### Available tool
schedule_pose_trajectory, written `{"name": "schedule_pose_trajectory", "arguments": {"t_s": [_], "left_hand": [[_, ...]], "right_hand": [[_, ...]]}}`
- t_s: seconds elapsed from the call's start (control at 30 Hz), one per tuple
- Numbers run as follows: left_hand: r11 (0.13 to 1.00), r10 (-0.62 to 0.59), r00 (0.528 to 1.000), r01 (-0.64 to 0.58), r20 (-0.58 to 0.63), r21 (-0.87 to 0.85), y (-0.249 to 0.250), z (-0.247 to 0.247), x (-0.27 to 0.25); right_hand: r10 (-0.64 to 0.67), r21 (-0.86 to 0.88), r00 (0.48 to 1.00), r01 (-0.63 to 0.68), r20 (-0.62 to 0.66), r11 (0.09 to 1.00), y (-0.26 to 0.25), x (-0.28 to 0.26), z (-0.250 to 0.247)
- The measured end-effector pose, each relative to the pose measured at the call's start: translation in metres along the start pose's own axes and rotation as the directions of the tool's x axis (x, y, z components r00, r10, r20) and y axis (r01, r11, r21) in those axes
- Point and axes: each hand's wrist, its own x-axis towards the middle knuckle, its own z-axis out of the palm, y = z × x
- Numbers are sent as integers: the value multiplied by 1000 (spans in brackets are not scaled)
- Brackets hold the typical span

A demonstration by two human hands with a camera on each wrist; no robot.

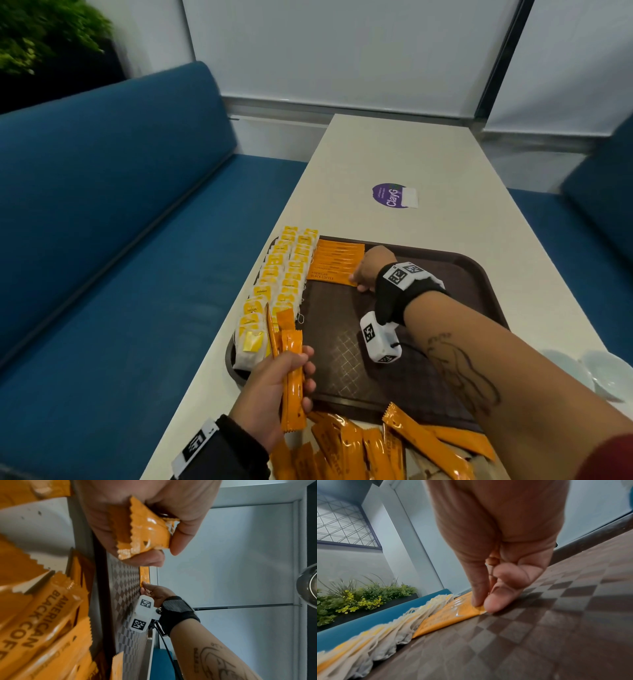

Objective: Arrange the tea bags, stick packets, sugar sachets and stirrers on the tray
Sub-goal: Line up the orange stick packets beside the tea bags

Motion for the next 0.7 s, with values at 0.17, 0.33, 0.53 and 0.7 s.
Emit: {"name": "schedule_pose_trajectory", "arguments": {"t_s": [0.17, 0.33, 0.53, 0.7], "left_hand": [[1000, -8, 1000, 8, 5, -3, 0, 1, -1], [1000, 10, 1000, -10, 0, -4, 2, 5, -3], [999, 48, 999, -48, 17, 0, 2, 9, -2], [991, 64, 993, -75, 97, 114, -1, 15, -4]], "right_hand": [[-25, -10, 995, 25, -93, 1000, 3, 4, 1], [-77, 154, 994, 89, -82, 984, 12, 7, 3], [-451, 337, 886, 459, -107, 822, 26, -67, 5], [-566, 457, 803, 439, 187, 773, 42, -126, 23]]}}
